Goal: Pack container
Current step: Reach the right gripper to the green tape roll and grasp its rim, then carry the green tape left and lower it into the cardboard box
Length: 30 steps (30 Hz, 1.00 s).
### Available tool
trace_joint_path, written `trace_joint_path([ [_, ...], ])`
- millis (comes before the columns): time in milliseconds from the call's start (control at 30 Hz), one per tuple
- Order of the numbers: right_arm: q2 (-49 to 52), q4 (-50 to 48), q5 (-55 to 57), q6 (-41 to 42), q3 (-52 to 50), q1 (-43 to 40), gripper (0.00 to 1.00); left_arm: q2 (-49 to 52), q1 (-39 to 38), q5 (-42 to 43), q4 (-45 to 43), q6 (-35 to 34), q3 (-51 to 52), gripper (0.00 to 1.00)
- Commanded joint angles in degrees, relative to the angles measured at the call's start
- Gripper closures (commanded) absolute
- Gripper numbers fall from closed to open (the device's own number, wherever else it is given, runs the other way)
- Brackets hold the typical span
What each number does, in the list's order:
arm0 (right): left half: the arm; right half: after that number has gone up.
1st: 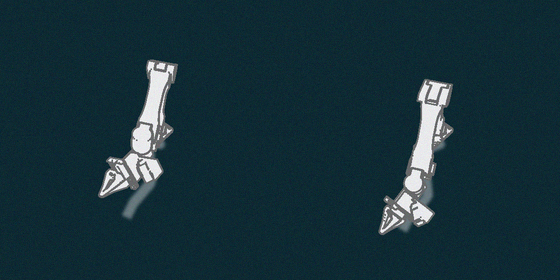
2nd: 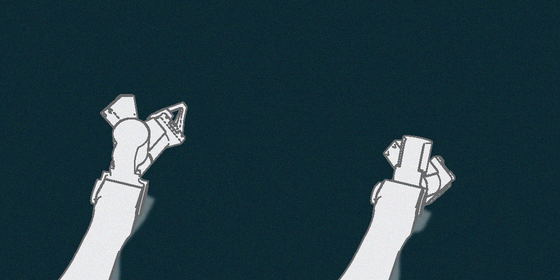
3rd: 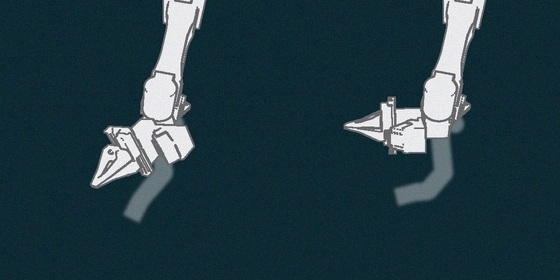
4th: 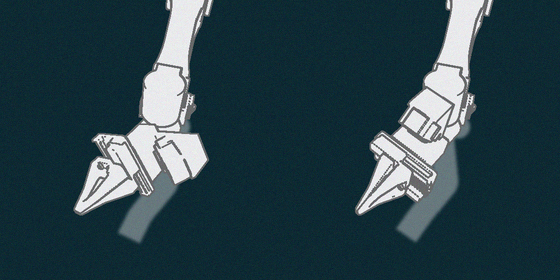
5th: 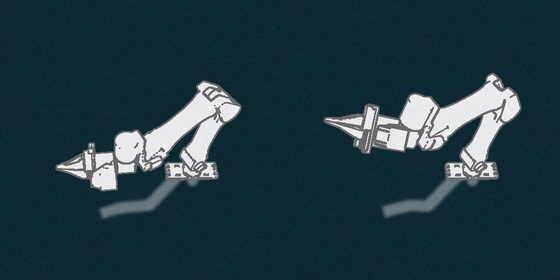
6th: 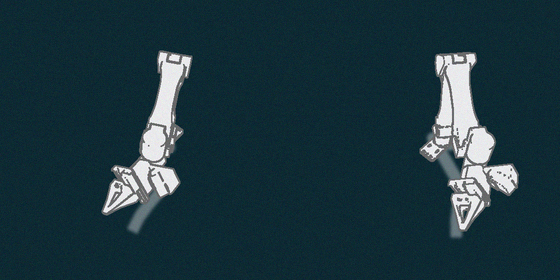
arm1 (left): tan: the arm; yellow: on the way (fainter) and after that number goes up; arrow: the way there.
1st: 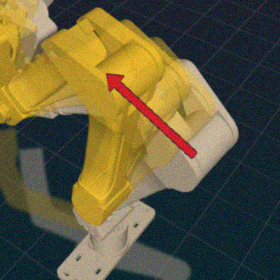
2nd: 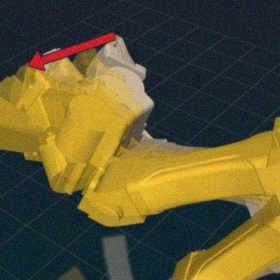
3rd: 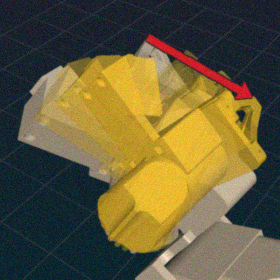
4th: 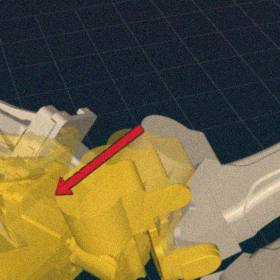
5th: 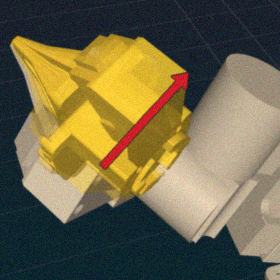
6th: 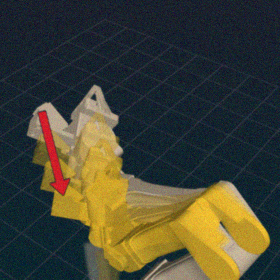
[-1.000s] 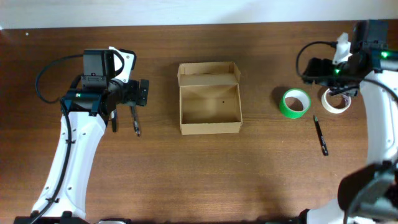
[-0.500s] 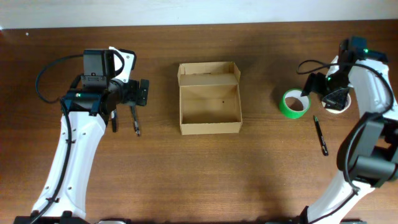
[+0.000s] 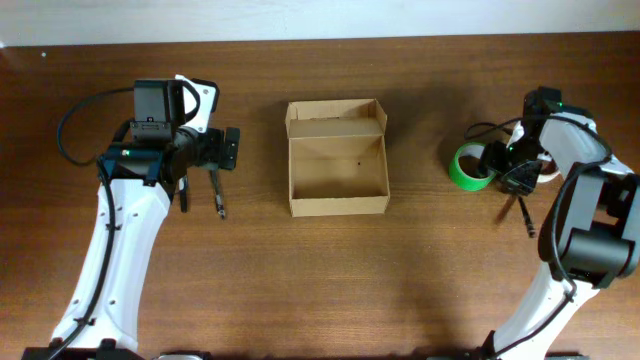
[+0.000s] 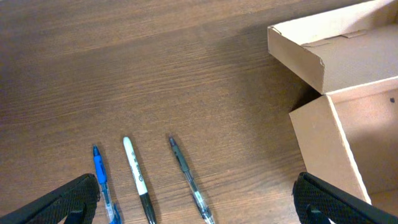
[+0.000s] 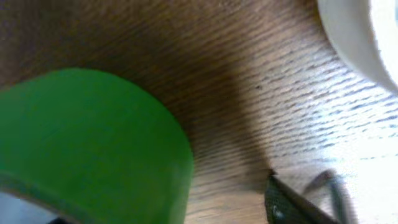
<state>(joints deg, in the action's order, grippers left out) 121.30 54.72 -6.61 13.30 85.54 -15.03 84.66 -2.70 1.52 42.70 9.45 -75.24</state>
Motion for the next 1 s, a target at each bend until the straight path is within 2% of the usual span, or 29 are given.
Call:
trace_joint_path([
  [0,1.2,-2.6,-0.9,0.8,-3.7,0.5,0.63,0.4,0.2,0.6,-0.1,0.8,-1.1,0.00],
  [33,1.2,-2.6,-1.1,0.7,-3.8,0.5,0.76,0.4,0.2,0.6,-0.1,0.8,-1.1,0.01],
  [67,1.2,-2.6,-1.7,0.7,-3.7,0.6,0.84,0.4,0.2,0.6,-0.1,0.8,-1.1,0.00],
  [133,1.2,-1.9,-2.6,0.7,-3.2,0.6,0.91,0.4,0.2,0.6,-0.1,0.8,-1.1,0.01],
  [433,-1.2,5.3,-4.3,-1.1,5.0,0.7,0.92,0.4,0.2,0.6,-0.1,0.7,-1.1,0.00],
  [667,-6.6,13.0,-2.8,-2.3,17.2,2.4,0.90,0.4,0.2,0.6,-0.1,0.8,-1.1,0.00],
  [800,-8.9,17.8,-2.9,-2.5,24.3,4.9,0.91,0.4,0.2,0.6,-0.1,0.8,-1.1,0.01],
  [967,-12.5,23.1,-3.3,-6.1,31.8,12.7,0.92,0.4,0.2,0.6,-0.1,0.8,-1.1,0.00],
])
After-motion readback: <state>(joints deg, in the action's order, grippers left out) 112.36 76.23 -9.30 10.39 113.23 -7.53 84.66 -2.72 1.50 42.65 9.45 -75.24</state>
